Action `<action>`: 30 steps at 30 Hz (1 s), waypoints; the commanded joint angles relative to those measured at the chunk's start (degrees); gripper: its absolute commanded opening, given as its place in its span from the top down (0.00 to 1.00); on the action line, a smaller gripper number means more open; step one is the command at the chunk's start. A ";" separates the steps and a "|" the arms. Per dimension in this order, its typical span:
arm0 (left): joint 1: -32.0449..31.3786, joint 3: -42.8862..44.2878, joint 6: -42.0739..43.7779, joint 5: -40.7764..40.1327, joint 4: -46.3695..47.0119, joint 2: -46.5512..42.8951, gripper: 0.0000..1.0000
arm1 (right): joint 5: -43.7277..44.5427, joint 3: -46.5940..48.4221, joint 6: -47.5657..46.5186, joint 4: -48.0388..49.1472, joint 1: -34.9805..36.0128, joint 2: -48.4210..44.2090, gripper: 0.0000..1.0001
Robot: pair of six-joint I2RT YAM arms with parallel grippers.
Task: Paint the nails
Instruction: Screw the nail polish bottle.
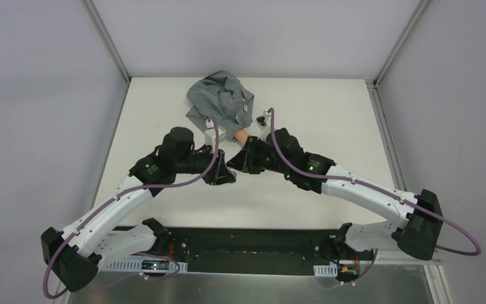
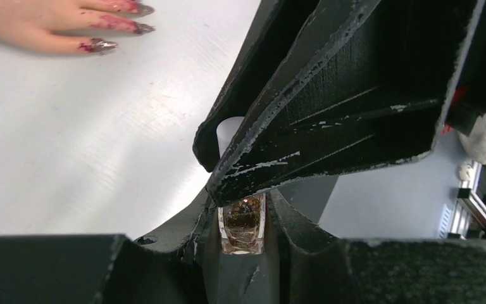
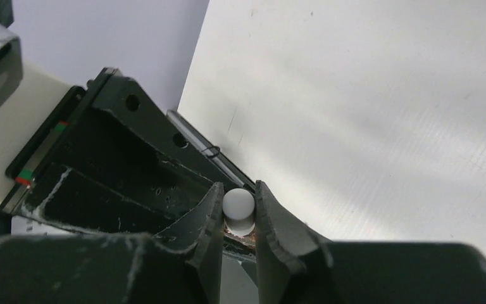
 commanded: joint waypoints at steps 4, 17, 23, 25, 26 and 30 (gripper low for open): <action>0.23 1.72 2.28 -6.13 11.10 -2.29 1.00 | 8.42 1.88 8.85 -2.78 4.99 4.80 1.00; 0.23 2.52 3.75 0.19 11.10 -2.97 1.00 | 16.35 1.46 0.11 -1.09 5.26 -5.71 0.64; 0.23 3.12 4.25 4.57 11.14 -3.74 1.00 | 18.47 0.01 -1.90 -4.40 3.85 -11.94 0.41; 0.23 3.42 4.09 6.69 11.15 -3.75 1.00 | 16.50 -1.23 -2.06 -4.45 2.06 -13.94 0.34; 0.23 3.67 3.95 8.21 11.14 -3.62 1.00 | 14.57 -1.85 -2.41 -4.23 0.88 -14.91 0.32; 0.61 4.64 2.66 14.00 11.51 -2.31 1.00 | 5.21 -5.18 -5.57 -0.73 -3.15 -19.02 0.22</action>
